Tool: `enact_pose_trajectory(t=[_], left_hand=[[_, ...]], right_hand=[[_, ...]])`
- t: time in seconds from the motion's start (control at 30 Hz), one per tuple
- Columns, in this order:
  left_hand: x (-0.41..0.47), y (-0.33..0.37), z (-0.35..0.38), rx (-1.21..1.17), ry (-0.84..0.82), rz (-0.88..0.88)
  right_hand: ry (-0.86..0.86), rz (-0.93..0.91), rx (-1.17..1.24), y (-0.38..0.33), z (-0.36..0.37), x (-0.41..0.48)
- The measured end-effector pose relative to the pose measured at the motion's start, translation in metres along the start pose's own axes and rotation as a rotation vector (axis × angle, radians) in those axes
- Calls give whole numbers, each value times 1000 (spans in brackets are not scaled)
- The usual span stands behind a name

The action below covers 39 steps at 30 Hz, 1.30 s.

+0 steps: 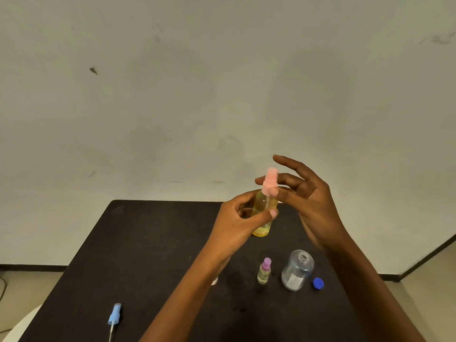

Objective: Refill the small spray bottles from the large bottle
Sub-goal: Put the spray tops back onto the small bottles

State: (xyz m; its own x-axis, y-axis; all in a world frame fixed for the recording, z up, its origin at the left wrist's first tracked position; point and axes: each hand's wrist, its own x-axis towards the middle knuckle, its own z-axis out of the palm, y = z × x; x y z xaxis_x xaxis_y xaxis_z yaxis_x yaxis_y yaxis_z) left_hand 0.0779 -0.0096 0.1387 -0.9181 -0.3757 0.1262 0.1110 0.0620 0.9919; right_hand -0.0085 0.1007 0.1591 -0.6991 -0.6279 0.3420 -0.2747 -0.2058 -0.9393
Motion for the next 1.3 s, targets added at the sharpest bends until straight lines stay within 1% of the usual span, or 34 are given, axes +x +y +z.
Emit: enact_pose_trajectory(t=[0.4, 0.53, 0.7, 0.83, 0.93, 1.1, 1.3], left_hand=[[1, 1, -1, -61, -4, 15], [0, -1, -2, -81, 11, 10], [1, 0, -2, -102, 9, 28], [1, -2, -1, -100, 16, 29], [1, -2, -1, -111, 17, 29], [0, -1, -2, -113, 19, 28], [1, -1, -1, -110, 70, 18]], right_hand=[[139, -44, 55, -1, 10, 0], [102, -39, 48, -3, 9, 1], [146, -66, -20, 0, 11, 2], [149, -82, -47, 4, 13, 3], [114, -77, -47, 6, 12, 3], [39, -27, 36, 3, 8, 1], [157, -74, -27, 8, 14, 1]])
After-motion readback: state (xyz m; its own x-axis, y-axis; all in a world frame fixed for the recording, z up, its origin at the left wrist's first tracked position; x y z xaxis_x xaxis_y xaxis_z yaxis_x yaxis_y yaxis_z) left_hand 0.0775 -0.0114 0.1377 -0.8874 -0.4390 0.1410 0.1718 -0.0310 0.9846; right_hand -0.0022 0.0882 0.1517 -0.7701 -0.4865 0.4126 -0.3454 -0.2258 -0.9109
